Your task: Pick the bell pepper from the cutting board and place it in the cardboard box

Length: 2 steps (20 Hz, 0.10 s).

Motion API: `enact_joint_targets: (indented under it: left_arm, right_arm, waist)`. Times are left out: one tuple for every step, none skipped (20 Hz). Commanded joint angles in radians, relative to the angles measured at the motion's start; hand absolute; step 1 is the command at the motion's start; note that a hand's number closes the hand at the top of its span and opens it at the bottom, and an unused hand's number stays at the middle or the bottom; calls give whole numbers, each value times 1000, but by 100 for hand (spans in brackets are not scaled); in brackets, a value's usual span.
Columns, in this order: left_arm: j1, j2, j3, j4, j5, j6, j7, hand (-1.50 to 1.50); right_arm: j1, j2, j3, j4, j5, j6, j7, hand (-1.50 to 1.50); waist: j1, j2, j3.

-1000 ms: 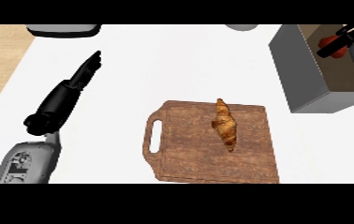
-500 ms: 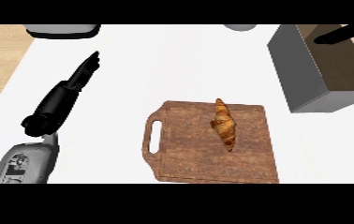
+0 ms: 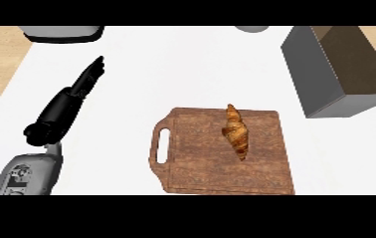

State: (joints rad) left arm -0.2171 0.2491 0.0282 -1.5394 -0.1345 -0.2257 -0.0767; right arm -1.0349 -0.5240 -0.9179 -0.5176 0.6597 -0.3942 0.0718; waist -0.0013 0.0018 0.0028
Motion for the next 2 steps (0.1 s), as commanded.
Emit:
enact_joint_targets:
  left_arm:
    - [22, -20, -29, -17, -38, 22, 10, 0]
    - [15, -6, -7, -53, -1, -3, 30, 0]
  right_arm:
    - [97, -19, -79, -68, -123, 3, -108, -150]
    - [120, -34, -95, -42, -144, -11, -148, -150]
  waist:
    - [-4, -3, -2]
    - [9, 1, -1]
